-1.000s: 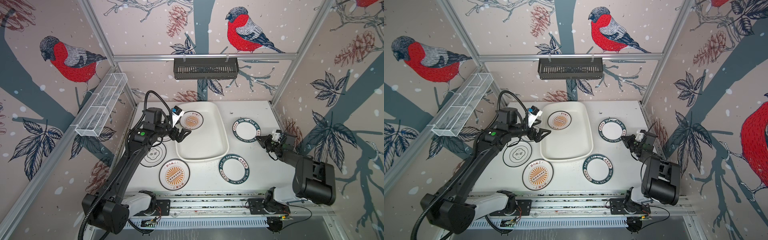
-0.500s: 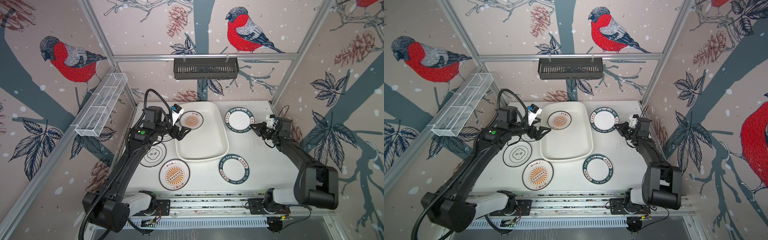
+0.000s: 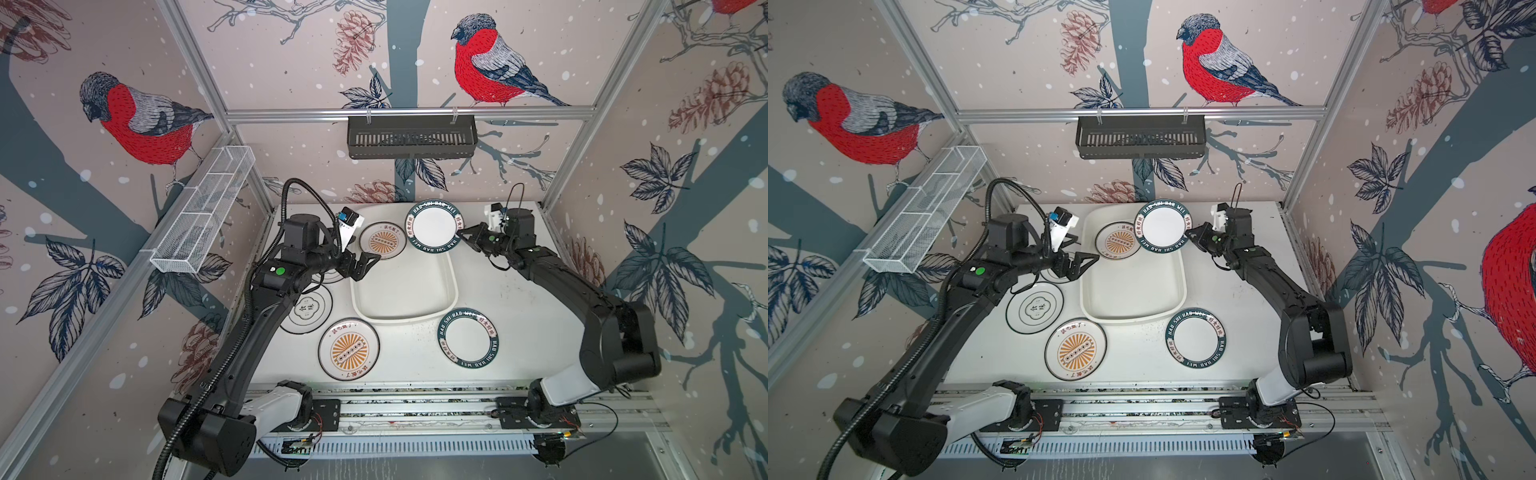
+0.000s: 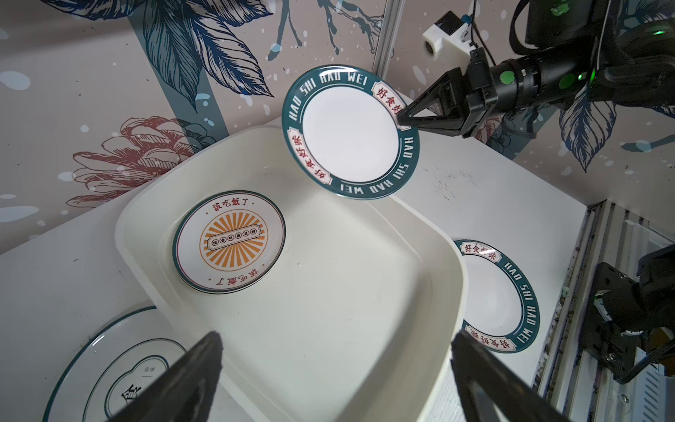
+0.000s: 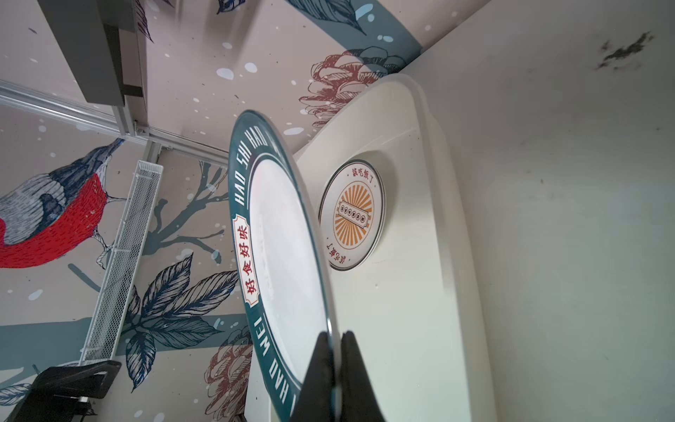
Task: Place the plates into the plastic bin on the countertop
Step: 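Lift the green-rimmed plate over the tray rim with the right gripper, then lower the green-rimmed plate onto the orange-sunburst plates in the tray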
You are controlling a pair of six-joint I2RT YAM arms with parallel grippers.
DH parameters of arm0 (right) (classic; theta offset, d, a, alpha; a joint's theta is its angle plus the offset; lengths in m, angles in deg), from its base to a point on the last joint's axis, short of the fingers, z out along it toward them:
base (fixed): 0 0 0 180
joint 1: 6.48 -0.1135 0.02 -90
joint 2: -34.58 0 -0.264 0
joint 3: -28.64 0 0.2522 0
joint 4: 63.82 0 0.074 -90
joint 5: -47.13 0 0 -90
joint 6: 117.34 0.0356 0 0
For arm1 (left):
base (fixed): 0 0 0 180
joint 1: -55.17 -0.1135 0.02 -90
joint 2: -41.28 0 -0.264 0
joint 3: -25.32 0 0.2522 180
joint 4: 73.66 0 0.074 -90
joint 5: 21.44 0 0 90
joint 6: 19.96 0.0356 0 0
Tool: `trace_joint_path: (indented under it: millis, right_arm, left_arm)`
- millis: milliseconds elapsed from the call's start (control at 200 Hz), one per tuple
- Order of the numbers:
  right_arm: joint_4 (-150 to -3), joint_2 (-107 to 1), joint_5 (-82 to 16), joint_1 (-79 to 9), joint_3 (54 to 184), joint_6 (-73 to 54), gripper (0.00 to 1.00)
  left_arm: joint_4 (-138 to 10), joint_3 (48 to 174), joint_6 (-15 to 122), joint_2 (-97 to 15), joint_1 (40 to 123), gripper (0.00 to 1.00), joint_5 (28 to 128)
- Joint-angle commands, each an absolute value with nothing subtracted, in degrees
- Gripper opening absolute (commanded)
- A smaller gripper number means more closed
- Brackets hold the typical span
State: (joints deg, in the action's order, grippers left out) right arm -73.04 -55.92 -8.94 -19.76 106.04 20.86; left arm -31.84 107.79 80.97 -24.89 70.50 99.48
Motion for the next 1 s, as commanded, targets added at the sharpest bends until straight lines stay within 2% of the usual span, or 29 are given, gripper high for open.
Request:
trace_joint_path:
  millis: [0,385,996]
  right_arm:
    - [-70.7,-59.4,-11.3,-22.9,109.0,22.1,0.02]
    - [-67.4,-75.6,-14.2,-31.1,118.9,24.2,0.02]
    - [-68.2,-92.4,-14.6,-32.7,133.1,27.1,0.03]
  left_arm:
    - [-34.7,107.1,79.8,-24.0,70.3,0.97,100.5]
    - [-35.0,105.5,78.6,-22.5,70.3,0.97,100.6]
    - [-34.2,106.3,79.4,-22.3,70.3,0.97,102.1]
